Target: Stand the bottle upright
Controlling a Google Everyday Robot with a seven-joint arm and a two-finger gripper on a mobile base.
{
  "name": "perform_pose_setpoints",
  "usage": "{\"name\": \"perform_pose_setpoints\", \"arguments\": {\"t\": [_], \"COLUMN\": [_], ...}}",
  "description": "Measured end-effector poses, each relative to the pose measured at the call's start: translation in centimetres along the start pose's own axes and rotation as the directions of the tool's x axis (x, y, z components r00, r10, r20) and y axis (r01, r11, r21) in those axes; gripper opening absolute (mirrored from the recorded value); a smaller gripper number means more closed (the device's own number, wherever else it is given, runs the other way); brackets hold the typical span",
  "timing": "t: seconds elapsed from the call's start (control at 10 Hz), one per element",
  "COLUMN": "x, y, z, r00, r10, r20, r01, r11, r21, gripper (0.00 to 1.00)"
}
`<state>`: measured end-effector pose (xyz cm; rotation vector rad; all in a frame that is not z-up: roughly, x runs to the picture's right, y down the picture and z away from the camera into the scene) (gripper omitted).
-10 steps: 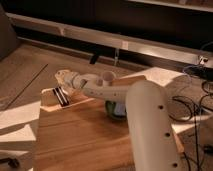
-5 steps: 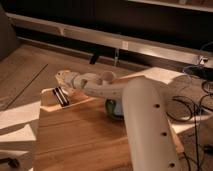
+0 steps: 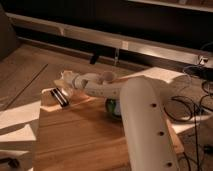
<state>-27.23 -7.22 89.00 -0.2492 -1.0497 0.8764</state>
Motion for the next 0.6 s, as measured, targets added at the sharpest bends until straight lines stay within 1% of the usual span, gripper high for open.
{"name": "perform_pose_setpoints", "arguments": {"t": [0.6], "x": [-0.40], "y": [-0.12], "z": [0.00], "r00": [1.000], "r10": [0.001], "r20": [0.009], "r01": [-0.001], "r11": [1.000], "r21": [0.001], "gripper": [0.80]}}
